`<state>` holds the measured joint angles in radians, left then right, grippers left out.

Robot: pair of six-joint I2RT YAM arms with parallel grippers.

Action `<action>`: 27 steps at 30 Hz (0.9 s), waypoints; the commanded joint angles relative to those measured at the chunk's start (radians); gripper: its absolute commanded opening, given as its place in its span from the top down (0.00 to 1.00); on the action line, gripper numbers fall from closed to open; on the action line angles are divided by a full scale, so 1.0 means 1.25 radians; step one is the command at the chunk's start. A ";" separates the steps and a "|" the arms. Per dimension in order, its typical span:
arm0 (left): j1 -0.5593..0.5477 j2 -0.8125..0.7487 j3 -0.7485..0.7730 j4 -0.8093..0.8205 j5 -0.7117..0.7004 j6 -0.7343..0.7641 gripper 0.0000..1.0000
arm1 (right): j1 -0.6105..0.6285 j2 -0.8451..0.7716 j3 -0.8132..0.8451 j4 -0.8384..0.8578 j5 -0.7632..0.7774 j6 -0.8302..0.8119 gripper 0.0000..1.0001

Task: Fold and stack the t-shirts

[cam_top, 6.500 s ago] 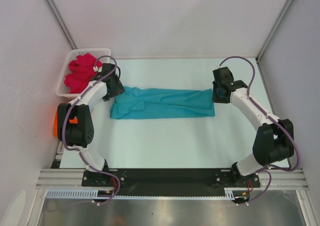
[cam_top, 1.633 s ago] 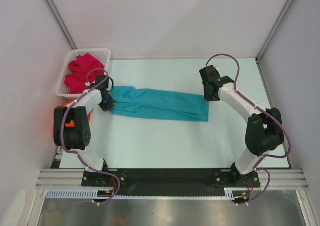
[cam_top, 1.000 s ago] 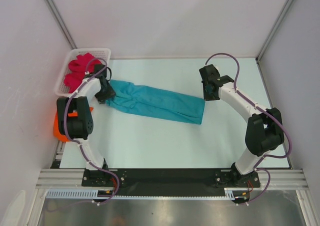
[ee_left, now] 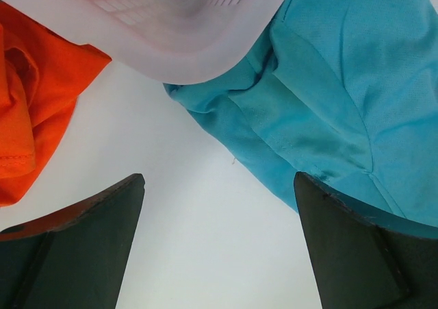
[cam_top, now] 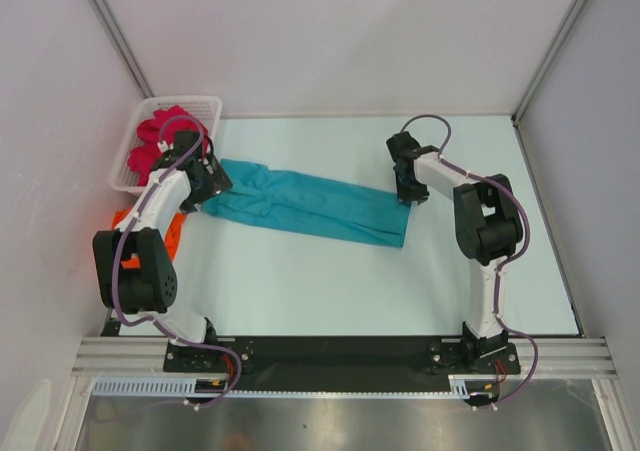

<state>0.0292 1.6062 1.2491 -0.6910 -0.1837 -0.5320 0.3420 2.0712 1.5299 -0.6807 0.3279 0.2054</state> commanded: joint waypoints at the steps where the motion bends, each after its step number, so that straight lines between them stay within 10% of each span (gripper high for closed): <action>1: 0.004 -0.036 0.000 0.024 0.019 0.021 0.04 | -0.007 0.028 0.043 0.010 0.035 -0.020 0.62; 8: 0.004 -0.032 0.002 0.029 0.025 0.024 0.04 | -0.012 0.061 0.035 0.023 -0.007 -0.015 0.64; 15: 0.004 -0.030 0.001 0.031 0.030 0.028 0.04 | -0.024 0.078 0.035 0.025 -0.057 -0.016 1.00; 27: 0.002 -0.045 -0.004 0.037 0.073 0.037 0.04 | -0.093 -0.076 -0.069 0.021 0.025 0.011 1.00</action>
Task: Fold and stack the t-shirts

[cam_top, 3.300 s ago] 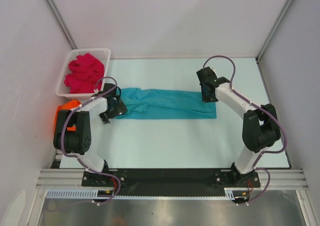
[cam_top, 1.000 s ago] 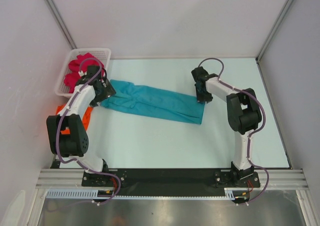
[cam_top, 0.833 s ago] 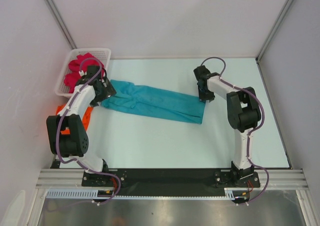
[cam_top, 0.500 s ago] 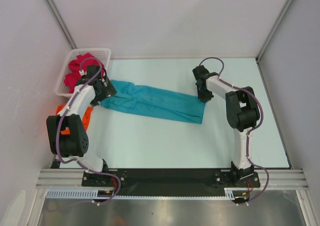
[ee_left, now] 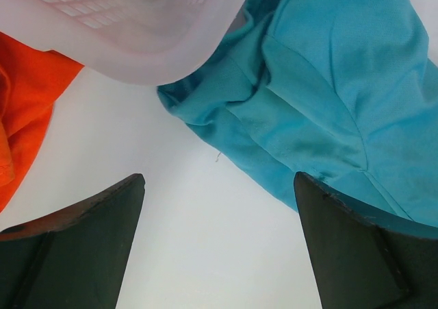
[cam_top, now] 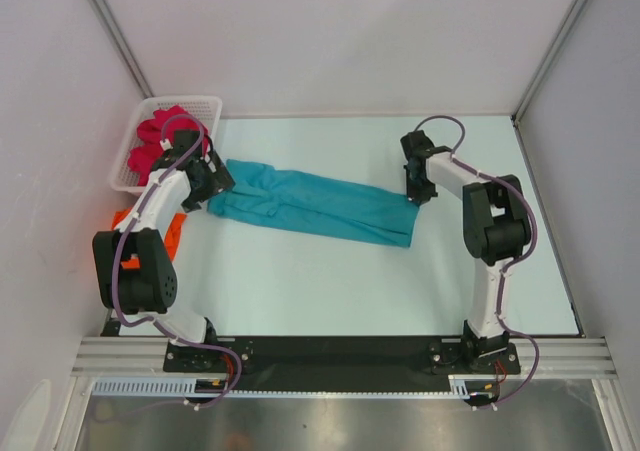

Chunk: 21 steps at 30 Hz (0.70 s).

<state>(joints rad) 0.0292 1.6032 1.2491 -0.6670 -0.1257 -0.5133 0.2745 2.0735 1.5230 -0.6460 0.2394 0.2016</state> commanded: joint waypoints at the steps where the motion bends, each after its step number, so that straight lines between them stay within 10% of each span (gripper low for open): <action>1: 0.001 -0.043 -0.005 0.019 0.029 0.023 0.04 | -0.039 -0.101 -0.078 -0.022 0.107 0.018 1.00; 21: -0.011 -0.075 -0.079 0.059 0.064 -0.003 0.04 | 0.082 -0.287 -0.228 -0.240 0.125 0.068 0.89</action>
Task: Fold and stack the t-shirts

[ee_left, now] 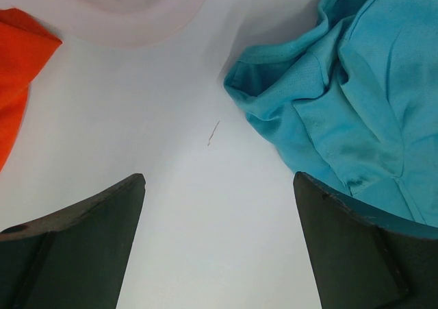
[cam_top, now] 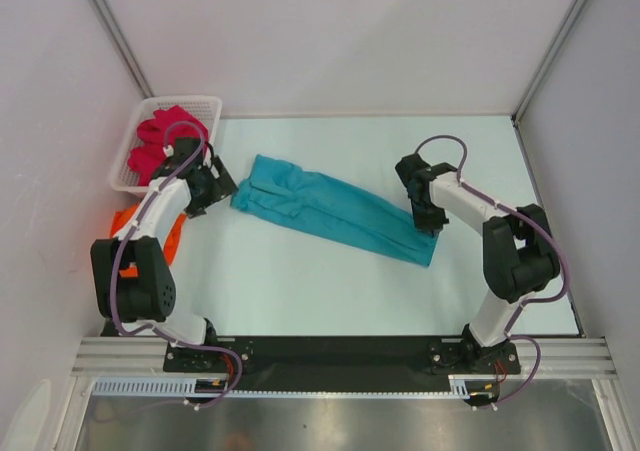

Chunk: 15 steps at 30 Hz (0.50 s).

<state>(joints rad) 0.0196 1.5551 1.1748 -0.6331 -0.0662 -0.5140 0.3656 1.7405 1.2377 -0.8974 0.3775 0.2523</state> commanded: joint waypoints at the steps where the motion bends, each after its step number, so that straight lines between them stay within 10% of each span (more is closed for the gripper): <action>1: -0.003 -0.035 -0.029 0.036 0.020 -0.007 0.04 | 0.012 -0.016 0.006 -0.039 0.019 0.031 0.79; 5: -0.003 -0.016 -0.045 0.058 0.023 -0.017 0.04 | 0.028 -0.025 0.030 -0.032 0.045 0.048 0.43; 15: -0.008 0.043 -0.062 0.108 0.042 -0.043 0.04 | 0.072 -0.025 0.140 -0.061 0.085 0.055 0.41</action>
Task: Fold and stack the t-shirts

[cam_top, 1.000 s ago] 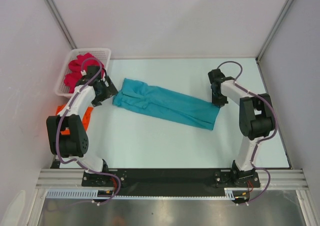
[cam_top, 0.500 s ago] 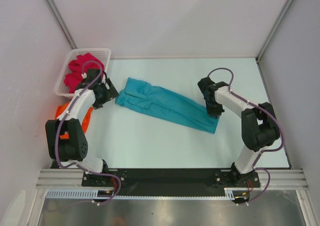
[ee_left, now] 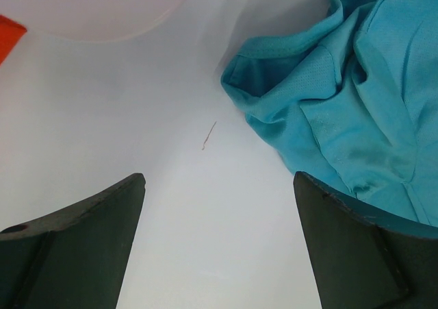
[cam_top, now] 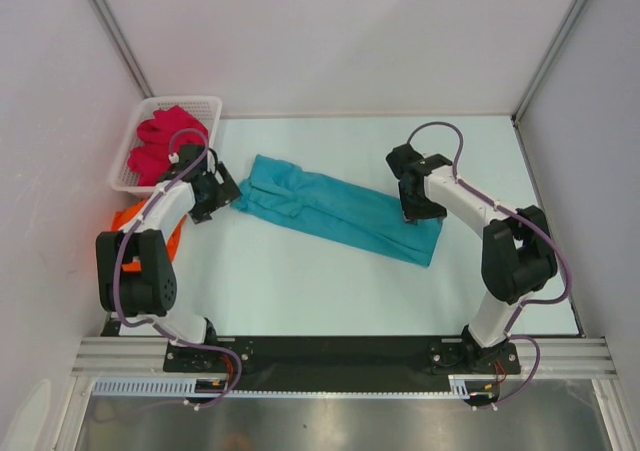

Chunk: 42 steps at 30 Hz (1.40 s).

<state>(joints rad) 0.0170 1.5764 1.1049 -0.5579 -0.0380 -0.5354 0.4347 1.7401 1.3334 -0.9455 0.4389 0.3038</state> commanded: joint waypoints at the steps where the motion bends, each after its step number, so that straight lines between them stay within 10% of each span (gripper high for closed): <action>1: -0.004 0.033 -0.007 0.062 0.021 -0.026 0.04 | 0.023 -0.024 0.071 -0.025 0.035 0.015 0.41; 16: -0.069 0.203 0.070 0.138 0.075 -0.076 0.09 | 0.035 0.015 0.152 -0.052 0.045 -0.004 0.41; 18: -0.070 0.218 0.084 0.140 0.078 -0.078 0.20 | 0.033 0.020 0.154 -0.052 0.042 -0.007 0.41; 19: -0.070 0.224 0.089 0.140 0.082 -0.079 0.63 | 0.033 0.020 0.156 -0.054 0.043 -0.007 0.41; 22: -0.068 0.245 0.121 0.119 0.061 -0.087 1.00 | 0.029 0.017 0.164 -0.058 0.043 -0.012 0.41; 37: -0.016 0.452 0.495 -0.043 0.032 -0.047 1.00 | 0.017 0.019 0.202 -0.089 0.043 -0.026 0.41; 42: 0.027 0.576 0.711 -0.123 0.050 -0.030 0.84 | 0.018 0.024 0.205 -0.093 0.037 -0.027 0.41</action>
<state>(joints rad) 0.0086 2.1944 1.8023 -0.6163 0.0265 -0.6083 0.4595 1.7618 1.5455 -1.0424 0.4713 0.2829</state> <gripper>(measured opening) 0.071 0.589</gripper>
